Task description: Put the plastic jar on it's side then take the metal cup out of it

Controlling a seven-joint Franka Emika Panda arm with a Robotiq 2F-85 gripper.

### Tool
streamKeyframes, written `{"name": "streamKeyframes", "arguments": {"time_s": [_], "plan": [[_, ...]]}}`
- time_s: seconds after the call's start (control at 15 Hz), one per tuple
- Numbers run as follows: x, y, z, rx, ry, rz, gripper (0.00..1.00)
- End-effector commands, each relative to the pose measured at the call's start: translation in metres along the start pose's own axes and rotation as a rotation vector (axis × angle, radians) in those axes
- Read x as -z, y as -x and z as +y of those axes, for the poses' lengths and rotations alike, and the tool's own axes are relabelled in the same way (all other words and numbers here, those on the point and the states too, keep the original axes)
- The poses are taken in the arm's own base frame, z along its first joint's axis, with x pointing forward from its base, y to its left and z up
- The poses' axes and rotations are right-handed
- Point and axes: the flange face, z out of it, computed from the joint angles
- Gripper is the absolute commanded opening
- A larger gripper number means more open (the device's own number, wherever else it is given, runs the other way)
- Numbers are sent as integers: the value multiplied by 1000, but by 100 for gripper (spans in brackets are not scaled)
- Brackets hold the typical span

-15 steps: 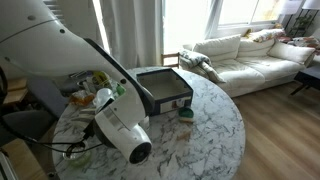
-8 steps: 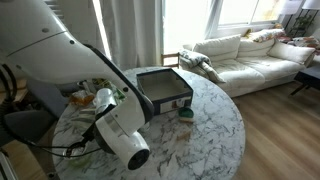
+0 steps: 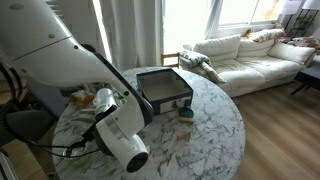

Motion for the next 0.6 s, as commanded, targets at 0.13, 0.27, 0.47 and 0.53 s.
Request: {"name": "streamKeyframes", "arguments": {"time_s": [0.13,0.27,0.47,0.53], "plan": [[-11,-5,8,-39,-30,-27,88],[-15,-7,9,-39,-40,-33,84],[-20,-9,8,-39,-67,-35,59],[-21,-10,7,-41,-73,-34,52]]}}
